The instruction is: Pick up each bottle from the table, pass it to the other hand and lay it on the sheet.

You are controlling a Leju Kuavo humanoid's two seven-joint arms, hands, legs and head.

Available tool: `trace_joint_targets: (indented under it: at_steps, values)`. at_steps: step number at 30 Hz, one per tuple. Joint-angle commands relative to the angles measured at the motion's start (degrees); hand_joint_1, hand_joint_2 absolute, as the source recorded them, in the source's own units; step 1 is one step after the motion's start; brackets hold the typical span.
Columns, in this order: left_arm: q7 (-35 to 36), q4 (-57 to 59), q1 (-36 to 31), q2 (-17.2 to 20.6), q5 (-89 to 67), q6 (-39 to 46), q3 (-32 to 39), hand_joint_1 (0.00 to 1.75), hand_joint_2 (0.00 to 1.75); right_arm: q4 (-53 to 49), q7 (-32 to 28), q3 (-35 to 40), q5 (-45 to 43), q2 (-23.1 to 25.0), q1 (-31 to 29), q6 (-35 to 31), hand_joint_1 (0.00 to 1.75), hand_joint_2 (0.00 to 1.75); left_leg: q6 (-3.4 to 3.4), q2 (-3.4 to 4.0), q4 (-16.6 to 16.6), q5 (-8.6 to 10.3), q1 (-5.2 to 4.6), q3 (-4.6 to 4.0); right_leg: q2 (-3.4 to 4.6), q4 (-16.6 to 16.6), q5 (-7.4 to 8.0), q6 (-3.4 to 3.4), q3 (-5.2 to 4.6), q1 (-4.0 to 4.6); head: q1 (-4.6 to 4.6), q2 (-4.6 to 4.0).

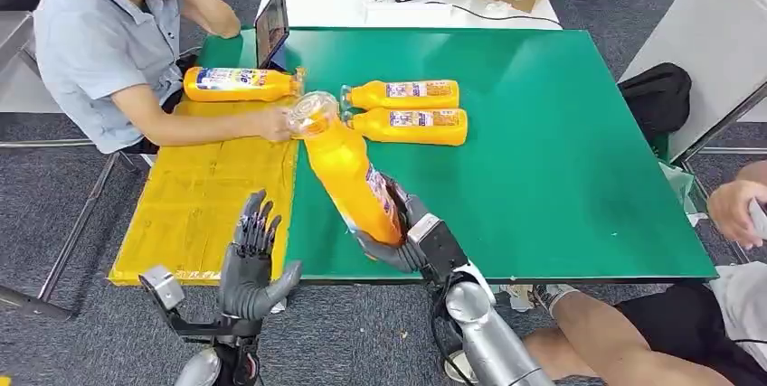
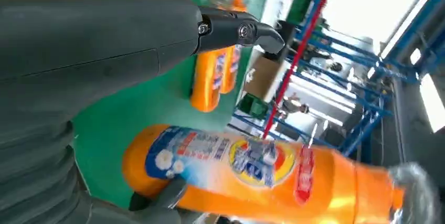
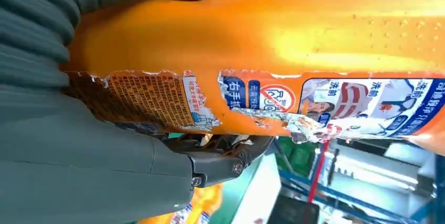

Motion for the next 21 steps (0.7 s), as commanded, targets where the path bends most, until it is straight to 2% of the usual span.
trace_joint_targets:
  at_steps: [1, 6, 10, 13, 15, 17, 21]
  values:
    - [-1.88, 0.10, -0.57, 2.04, -7.35, 2.04, -3.85, 0.00, 1.75, 5.28, 0.28, 1.42, 3.45, 0.36, -4.56, 0.83, 1.75, 1.75, -0.08, 0.11, 0.00, -0.20, 0.03, 0.42, 0.12, 0.01, -0.16, -0.15, 0.37, 0.04, 0.00, 0.00]
    - [-1.88, 0.31, -1.11, 1.85, -7.44, 2.07, -3.72, 0.00, 1.75, 5.93, 0.27, 1.77, 3.65, 0.81, -4.87, 0.80, 1.75, 1.75, -0.07, 0.09, -0.01, -0.12, 0.03, 0.26, 0.10, 0.01, -0.09, -0.12, 0.25, 0.04, 0.02, 0.00]
    - [-1.79, 2.38, -3.17, 1.09, -8.46, 2.41, -3.75, 0.00, 1.75, 10.70, 0.25, 6.99, 8.06, 1.80, -6.93, 1.49, 1.75, 1.75, -0.07, 0.14, -0.02, -0.12, 0.02, 0.30, 0.14, 0.00, -0.08, -0.13, 0.27, 0.03, 0.02, 0.00]
    - [-1.40, 2.88, -4.00, 1.05, -8.61, 2.08, -4.18, 0.00, 1.75, 13.42, -0.61, 10.19, 11.77, 2.85, -8.03, -0.88, 1.75, 1.75, -0.10, 0.22, -0.02, -0.18, 0.04, 0.44, 0.22, 0.02, -0.12, -0.17, 0.37, 0.05, 0.02, 0.00]
    - [-1.40, 2.88, -4.00, 1.05, -8.61, 2.08, -4.18, 0.00, 1.75, 13.42, -0.61, 10.19, 11.77, 2.85, -8.03, -0.88, 1.75, 1.75, -0.06, 0.08, -0.05, -0.05, 0.03, 0.18, 0.08, -0.03, -0.03, -0.09, 0.16, 0.04, 0.02, -0.02]
    - [0.07, 3.72, -4.65, 1.27, -7.69, 0.67, -4.60, 0.00, 1.75, 14.07, -1.65, 11.77, 13.65, 2.66, -8.42, -2.07, 1.75, 1.75, -0.10, 0.07, -0.03, -0.16, 0.06, 0.43, 0.08, -0.01, -0.15, -0.16, 0.41, 0.07, 0.00, 0.00]
    - [3.92, 6.96, -6.60, 1.43, -0.55, -5.21, -4.58, 0.00, 1.75, 15.80, -3.44, 14.48, 16.18, 3.19, -8.47, -4.04, 1.75, 1.75, -0.05, 0.05, -0.06, -0.05, 0.03, 0.22, 0.05, -0.04, -0.05, -0.08, 0.21, 0.03, 0.02, 0.00]
